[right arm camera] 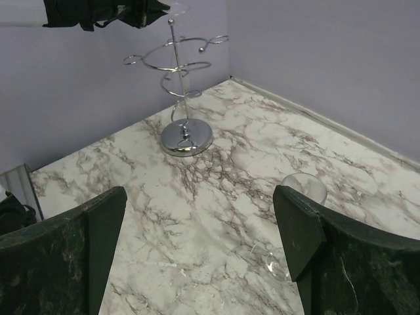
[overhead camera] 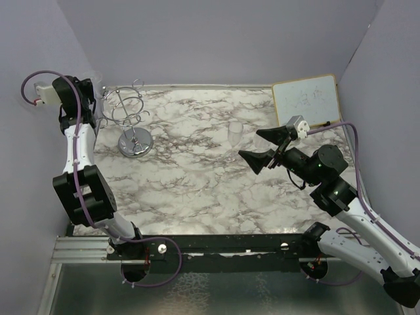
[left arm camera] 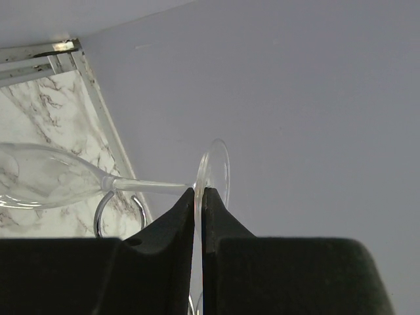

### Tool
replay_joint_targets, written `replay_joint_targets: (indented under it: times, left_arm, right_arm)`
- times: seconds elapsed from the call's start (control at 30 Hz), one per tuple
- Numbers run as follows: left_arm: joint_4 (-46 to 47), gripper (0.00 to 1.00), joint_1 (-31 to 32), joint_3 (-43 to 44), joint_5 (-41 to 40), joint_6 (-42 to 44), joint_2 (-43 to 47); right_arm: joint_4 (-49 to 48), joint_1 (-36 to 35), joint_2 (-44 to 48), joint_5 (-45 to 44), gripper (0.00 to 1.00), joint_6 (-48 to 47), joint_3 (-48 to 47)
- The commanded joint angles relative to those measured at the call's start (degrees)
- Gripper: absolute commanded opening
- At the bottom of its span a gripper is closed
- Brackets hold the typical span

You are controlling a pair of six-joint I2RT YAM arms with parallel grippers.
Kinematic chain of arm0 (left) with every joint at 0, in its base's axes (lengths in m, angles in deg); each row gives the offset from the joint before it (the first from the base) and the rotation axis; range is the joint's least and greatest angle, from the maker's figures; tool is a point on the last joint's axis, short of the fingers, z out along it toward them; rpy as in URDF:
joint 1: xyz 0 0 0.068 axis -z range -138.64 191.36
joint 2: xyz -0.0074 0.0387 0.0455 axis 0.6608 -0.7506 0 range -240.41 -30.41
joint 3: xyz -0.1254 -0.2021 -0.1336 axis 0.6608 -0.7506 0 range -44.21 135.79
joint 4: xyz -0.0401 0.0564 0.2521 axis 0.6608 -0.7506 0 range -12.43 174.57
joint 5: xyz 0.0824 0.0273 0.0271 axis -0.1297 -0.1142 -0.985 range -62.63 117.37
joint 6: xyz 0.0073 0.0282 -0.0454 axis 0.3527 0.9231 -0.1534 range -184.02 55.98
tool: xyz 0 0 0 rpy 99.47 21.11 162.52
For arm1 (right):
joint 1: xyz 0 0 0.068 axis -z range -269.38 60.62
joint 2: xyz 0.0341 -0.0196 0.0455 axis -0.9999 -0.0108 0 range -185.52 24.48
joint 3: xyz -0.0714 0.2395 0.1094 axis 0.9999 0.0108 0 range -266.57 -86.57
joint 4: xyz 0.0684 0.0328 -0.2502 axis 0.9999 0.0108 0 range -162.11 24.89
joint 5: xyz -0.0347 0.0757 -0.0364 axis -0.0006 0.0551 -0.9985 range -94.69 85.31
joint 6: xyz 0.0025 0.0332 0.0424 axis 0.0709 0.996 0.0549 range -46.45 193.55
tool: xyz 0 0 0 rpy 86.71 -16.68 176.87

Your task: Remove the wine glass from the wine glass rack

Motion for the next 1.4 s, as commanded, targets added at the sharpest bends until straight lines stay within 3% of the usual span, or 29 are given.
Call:
replay_joint_targets:
  times: [0.0, 0.6, 0.87, 1.1, 1.37]
  left_arm:
    - [4.0, 0.0, 0.4, 3.1, -0.7, -0.7, -1.3]
    - [4.9, 0.0, 1.1, 8.0, -1.5, -1.5, -3.3]
    - [6.6, 0.0, 2.0, 12.9, 2.1, -2.1, -3.9]
    - [9.6, 0.0, 6.7, 17.3, 7.1, -3.8, -5.6]
    - [10.9, 0.0, 16.2, 22.1, 10.3, -1.5, -5.7]
  right_arm:
    - [-0.8, -0.2, 1.6, -0.8, 0.97, -0.6, -0.2]
    - [-0.3, -0.3, 1.3, 2.8, 1.0, -1.8, -1.0]
    - [-0.1, -0.3, 1.6, 1.4, 1.0, -1.5, -1.2]
    - [0.2, -0.3, 1.3, 1.0, 1.0, -0.9, -1.7]
    - [0.7, -0.3, 1.7, 1.9, 1.0, -0.2, -2.4]
